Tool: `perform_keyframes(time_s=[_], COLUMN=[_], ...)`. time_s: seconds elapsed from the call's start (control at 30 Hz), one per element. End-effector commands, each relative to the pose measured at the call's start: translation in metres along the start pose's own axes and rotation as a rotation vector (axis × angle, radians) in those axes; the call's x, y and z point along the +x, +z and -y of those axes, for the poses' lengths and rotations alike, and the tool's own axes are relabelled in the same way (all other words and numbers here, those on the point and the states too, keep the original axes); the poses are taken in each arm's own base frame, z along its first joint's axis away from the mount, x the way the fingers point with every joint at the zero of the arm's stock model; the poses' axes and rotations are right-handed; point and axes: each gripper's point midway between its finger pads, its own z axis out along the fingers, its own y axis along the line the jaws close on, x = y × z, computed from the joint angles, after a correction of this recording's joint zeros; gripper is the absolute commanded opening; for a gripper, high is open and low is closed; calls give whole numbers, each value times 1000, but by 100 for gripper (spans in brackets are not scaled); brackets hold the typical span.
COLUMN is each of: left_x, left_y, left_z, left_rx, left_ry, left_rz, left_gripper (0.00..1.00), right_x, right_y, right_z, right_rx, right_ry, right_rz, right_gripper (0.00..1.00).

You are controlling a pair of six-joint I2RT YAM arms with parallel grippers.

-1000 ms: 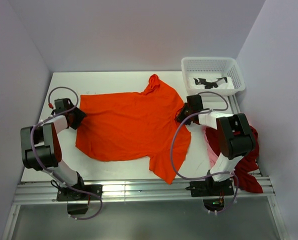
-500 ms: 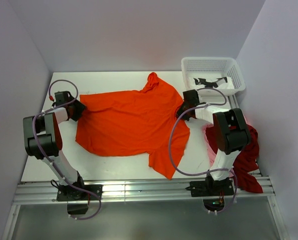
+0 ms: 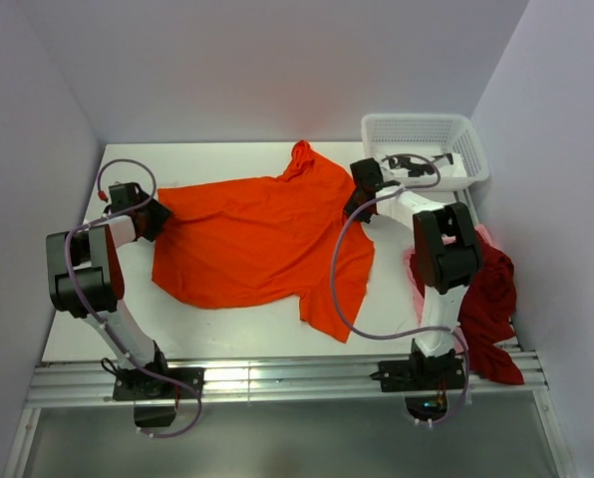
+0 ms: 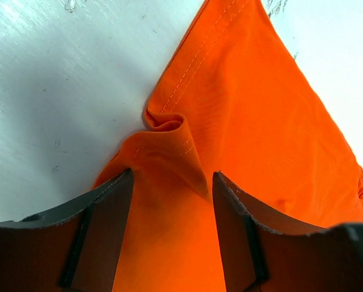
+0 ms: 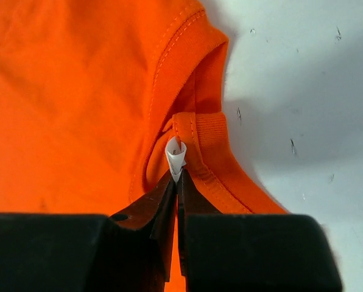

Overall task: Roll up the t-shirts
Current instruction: Flatten the tshirt

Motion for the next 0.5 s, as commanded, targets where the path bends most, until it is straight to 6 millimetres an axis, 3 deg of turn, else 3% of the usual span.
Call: perform_keyframes(time_s=[0.0,0.2,0.33,0.47], left_x=[33,27,12,8], left_y=[3,10,20,23], left_z=[-34,-27,-16,-5], left_rx=[-107,-105,-104,-74], left_ry=[-2,-3,-6,6], left_rz=[-104,-110,-98,-116], left_gripper=[62,62,62,64], right_x=[-7,-21,-30,-36], right_y=[6,14,18,10], right_z=[4,-1,-8,-24], right_rx=[68,126,121,46], right_ry=[-25,-21,-12,-42], right_rz=[4,11,2,-7], right_gripper=[8,8,10,22])
